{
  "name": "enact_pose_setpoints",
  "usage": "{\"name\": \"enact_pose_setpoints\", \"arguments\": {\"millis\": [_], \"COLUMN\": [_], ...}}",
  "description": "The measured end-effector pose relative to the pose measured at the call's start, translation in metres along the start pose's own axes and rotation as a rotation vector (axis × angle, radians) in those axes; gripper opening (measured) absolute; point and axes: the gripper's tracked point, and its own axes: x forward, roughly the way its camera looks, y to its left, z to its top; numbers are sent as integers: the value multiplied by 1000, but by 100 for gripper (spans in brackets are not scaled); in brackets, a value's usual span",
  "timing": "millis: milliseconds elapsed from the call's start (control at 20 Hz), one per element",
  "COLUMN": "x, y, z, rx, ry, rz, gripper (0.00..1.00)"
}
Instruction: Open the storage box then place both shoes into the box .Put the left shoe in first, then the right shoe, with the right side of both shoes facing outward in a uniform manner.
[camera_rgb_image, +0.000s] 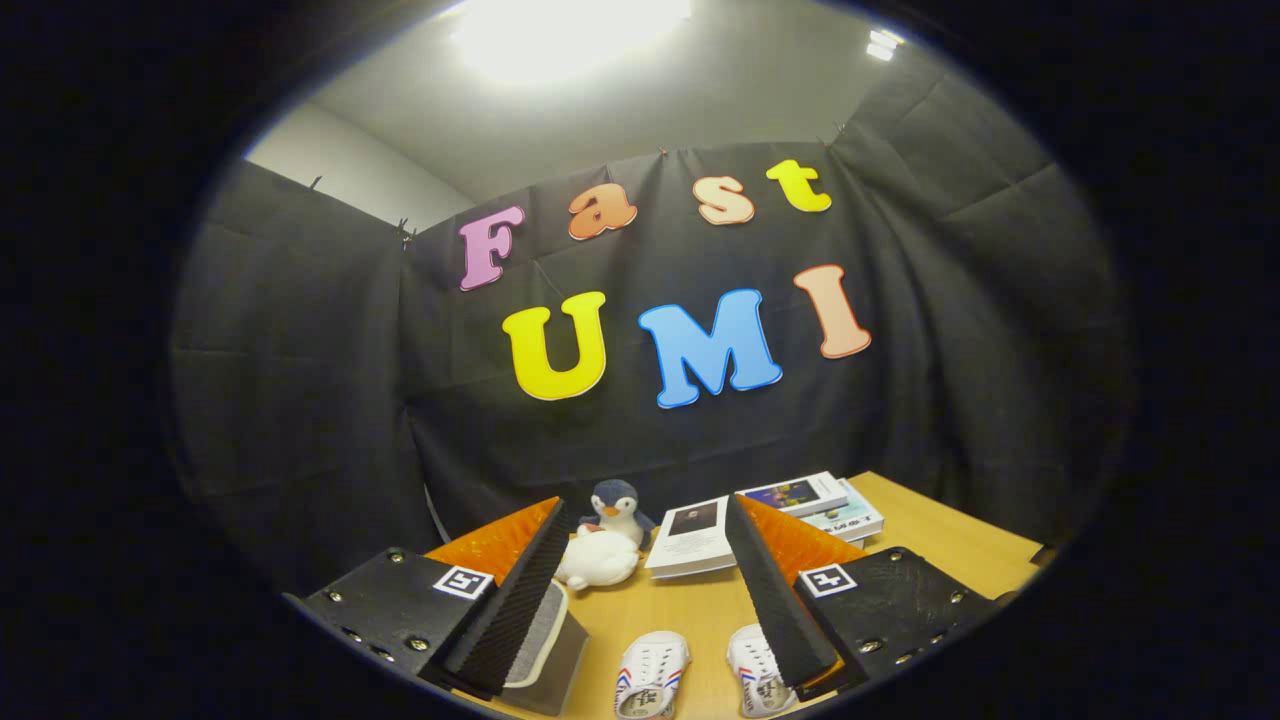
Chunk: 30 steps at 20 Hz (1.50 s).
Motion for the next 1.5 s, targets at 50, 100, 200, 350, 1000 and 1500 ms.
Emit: {"name": "enact_pose_setpoints", "arguments": {"millis": [50, 100, 200, 350, 1000, 1500], "x": [1, 2, 3, 5, 2, 4], "y": [4, 6, 10, 16, 41, 72], "z": [-7, -14, -28, -52, -148, -196], "rx": [30, 58, 111, 204, 601, 840], "ry": [21, 43, 84, 155, 445, 594], "rz": [16, 28, 44, 66, 157, 233], "gripper": [96, 96, 96, 95, 96, 96]}}
